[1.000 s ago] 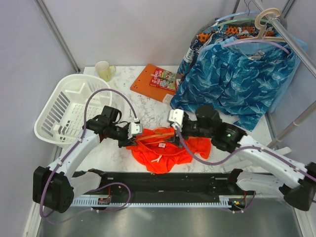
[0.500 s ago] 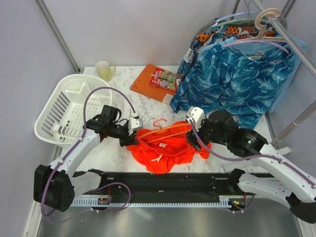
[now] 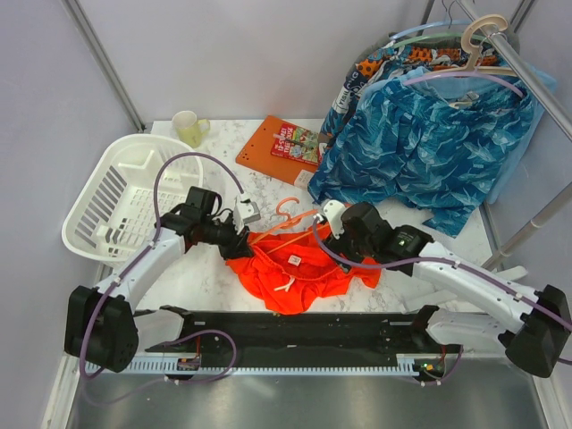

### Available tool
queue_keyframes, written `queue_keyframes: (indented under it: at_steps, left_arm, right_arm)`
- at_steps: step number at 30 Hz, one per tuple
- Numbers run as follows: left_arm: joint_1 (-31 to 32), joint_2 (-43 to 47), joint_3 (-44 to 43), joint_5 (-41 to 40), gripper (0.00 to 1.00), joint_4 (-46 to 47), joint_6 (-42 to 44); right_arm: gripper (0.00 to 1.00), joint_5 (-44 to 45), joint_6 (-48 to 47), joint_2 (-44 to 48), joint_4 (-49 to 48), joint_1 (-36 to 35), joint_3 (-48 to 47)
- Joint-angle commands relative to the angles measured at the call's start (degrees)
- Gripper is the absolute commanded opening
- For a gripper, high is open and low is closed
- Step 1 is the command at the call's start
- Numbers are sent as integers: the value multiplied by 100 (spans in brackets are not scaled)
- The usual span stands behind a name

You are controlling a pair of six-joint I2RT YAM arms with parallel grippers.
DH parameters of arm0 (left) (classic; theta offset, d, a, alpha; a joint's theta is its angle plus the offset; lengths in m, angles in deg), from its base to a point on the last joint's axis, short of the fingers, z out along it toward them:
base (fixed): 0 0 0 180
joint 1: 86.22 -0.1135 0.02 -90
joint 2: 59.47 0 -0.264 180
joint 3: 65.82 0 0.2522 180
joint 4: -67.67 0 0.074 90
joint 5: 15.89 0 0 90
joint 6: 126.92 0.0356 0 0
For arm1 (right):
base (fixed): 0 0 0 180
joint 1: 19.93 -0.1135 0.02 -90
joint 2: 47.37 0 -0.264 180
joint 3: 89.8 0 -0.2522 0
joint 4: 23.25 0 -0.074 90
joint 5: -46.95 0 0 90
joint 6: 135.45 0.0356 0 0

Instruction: Place the shorts on the hanger

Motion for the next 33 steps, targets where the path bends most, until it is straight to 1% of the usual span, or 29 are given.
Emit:
queue_keyframes:
  at_steps: [1, 4, 6, 9, 12, 15, 17, 20, 21, 23, 24, 25, 26, 27, 29, 32, 33]
  left_arm:
    - [-29, 103, -97, 70, 2, 312, -352]
    - [-29, 121, -71, 35, 2, 312, -369]
    - [-29, 121, -62, -43, 2, 320, -404]
    - [-55, 139, -27, -184, 2, 391, -544]
    - [-73, 95, 0, -229, 2, 487, -563]
    - [-91, 7, -70, -229, 2, 514, -624]
    - [-117, -46, -114, -229, 2, 514, -659]
    - [-239, -37, -150, -220, 2, 479, -668]
    - [-275, -37, -167, -194, 2, 418, -625]
    - [-389, 15, -194, -106, 2, 199, -519]
    - [-424, 42, -237, -71, 2, 110, -388]
    - [-468, 85, -272, -18, 2, 5, -300]
    - [-582, 138, -290, 61, 2, -118, -203]
    - [-644, 278, -299, 183, 2, -276, -72]
    - [-880, 411, -317, 351, 2, -461, 78]
    - [-1161, 604, -326, 491, 2, -769, 377]
    - [-1232, 648, -317, 536, 2, -830, 473]
  right_arm:
    - [75, 496, 339, -273, -960, -4, 240]
    - [72, 541, 190, -590, -1312, -39, 284]
    - [72, 577, 32, -861, -1304, -92, 284]
    - [73, 367, -223, -1021, -1094, -92, 301]
    - [77, 24, -574, -1091, -848, -110, 275]
    - [79, -74, -751, -1187, -620, -162, 231]
    - [78, -82, -864, -1258, -496, -171, 214]
    - [73, 75, -1058, -1337, -232, -171, 161]
    - [70, 258, -1111, -1329, -127, -154, 169]
    - [52, 470, -1085, -1224, -118, -75, 135]
    - [37, 610, -1102, -1197, -100, -23, 108]
    - [28, 664, -1103, -1171, -91, 30, 73]
    - [16, 699, -1120, -1127, -82, 100, 64]
    - [0, 743, -1164, -1057, -91, 249, 64]
    - [0, 831, -1243, -847, -152, 443, 116]
    - [0, 849, -1357, -478, -284, 926, 248]
    - [0, 814, -1384, -415, -284, 1249, 249]
